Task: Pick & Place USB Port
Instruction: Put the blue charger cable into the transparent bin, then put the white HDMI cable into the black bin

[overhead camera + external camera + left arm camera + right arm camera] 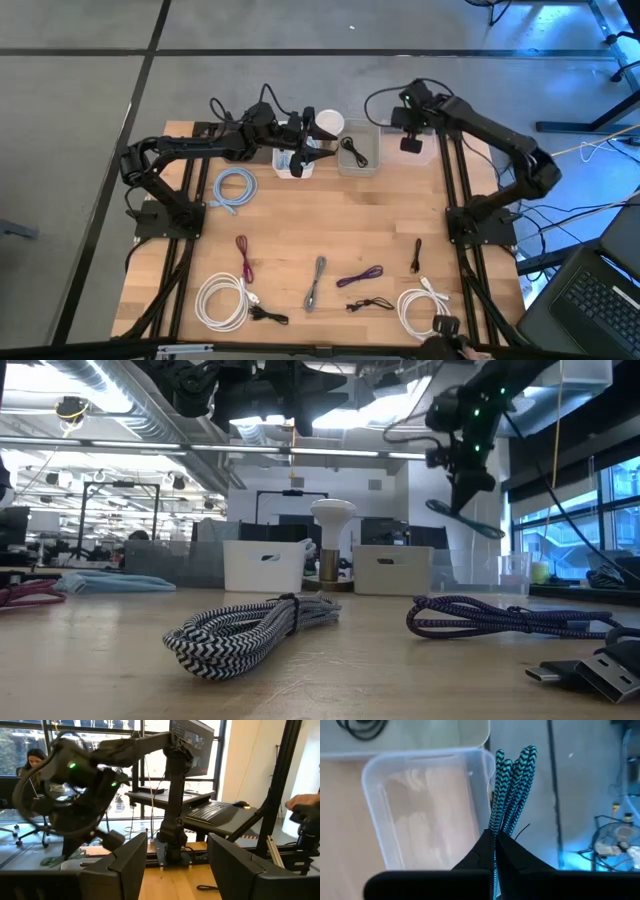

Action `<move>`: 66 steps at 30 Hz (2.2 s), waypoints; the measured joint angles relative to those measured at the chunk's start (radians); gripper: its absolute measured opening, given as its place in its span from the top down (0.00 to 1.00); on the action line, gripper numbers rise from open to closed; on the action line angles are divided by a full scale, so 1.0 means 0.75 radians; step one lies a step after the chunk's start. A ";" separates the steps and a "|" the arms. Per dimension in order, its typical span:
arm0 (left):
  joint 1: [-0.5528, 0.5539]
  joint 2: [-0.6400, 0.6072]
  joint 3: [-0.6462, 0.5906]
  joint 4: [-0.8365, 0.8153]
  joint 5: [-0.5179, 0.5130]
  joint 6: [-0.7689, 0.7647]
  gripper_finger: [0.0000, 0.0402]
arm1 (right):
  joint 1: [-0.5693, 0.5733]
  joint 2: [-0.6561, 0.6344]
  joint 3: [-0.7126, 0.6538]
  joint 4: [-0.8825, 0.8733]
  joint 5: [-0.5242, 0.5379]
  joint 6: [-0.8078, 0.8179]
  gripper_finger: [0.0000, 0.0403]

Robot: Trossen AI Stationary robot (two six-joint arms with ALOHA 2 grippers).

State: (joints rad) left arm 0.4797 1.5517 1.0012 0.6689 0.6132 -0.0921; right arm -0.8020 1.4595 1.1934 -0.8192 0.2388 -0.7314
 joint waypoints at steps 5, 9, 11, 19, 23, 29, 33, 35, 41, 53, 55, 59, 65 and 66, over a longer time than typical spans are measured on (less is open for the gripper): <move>0.000 0.000 0.000 0.000 0.000 0.000 0.51 | -0.051 0.110 0.000 0.001 -0.027 -0.019 1.00; 0.000 0.000 0.000 0.000 0.000 0.000 0.51 | -0.057 0.203 0.000 0.018 -0.061 -0.024 1.00; 0.000 0.000 0.000 0.000 0.000 0.000 0.51 | -0.056 0.241 0.000 0.033 -0.066 -0.033 1.00; 0.000 0.000 0.000 0.000 0.000 0.000 0.51 | -0.067 0.376 0.000 0.036 -0.111 -0.026 1.00; 0.000 0.000 0.000 0.000 0.000 0.000 0.51 | -0.098 0.416 0.000 0.036 -0.119 -0.017 1.00; 0.000 0.000 0.000 0.000 0.000 0.000 0.51 | -0.149 0.474 0.000 0.035 -0.146 -0.007 1.00; 0.000 0.000 0.000 0.000 0.000 0.001 0.51 | -0.159 0.490 0.000 0.036 -0.146 -0.007 0.99; 0.000 0.000 0.000 0.000 0.000 0.000 0.51 | -0.157 0.489 0.000 0.040 -0.146 -0.002 0.97; 0.000 0.000 0.000 0.000 0.000 0.000 0.51 | -0.158 0.479 0.000 0.045 -0.146 0.080 0.83; 0.000 0.000 0.000 0.000 0.000 0.000 0.51 | -0.138 0.446 0.122 -0.251 -0.125 0.242 0.70; -0.001 0.000 0.000 0.000 0.001 0.001 0.51 | -0.118 0.397 0.179 -0.347 -0.205 0.306 0.71; 0.000 0.000 0.000 0.001 0.000 0.001 0.51 | -0.057 0.256 0.270 -0.512 -0.383 0.397 0.73; 0.000 0.000 0.000 0.000 0.000 0.001 0.51 | 0.042 -0.018 0.302 -0.612 -0.775 0.492 0.74; 0.000 0.000 0.000 0.000 0.000 0.001 0.51 | 0.058 -0.061 0.300 -0.621 -0.847 0.523 0.74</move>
State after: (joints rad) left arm 0.4796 1.5517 1.0012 0.6691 0.6134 -0.0917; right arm -0.7583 1.4140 1.4186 -1.2848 -0.3967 -0.3389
